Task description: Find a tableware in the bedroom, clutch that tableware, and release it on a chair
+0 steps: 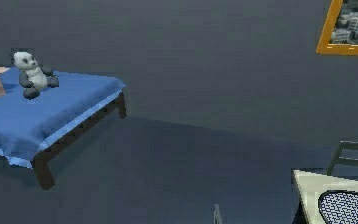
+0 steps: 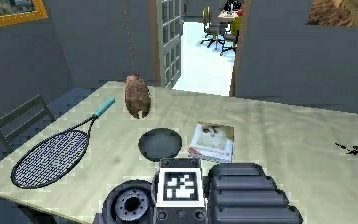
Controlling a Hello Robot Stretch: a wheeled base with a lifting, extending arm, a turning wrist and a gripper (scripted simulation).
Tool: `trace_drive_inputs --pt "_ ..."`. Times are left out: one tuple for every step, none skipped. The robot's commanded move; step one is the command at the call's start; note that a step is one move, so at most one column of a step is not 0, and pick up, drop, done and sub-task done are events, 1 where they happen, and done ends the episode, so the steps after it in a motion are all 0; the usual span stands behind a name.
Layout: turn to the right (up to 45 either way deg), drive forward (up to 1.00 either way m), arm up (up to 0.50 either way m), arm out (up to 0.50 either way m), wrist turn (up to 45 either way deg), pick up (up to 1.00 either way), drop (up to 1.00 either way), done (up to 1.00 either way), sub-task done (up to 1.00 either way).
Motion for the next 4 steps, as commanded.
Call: trace_drive_inputs --pt "0.0 0.00 0.00 0.26 0.0 0.00 0.00 0.00 0.00" --pt "0.0 0.00 0.00 0.00 45.0 0.00 0.00 0.00 0.00" --pt "0.0 0.00 0.00 0.00 45.0 0.00 0.00 0.00 0.00" --pt "0.0 0.00 0.00 0.00 45.0 0.00 0.00 0.00 0.00"
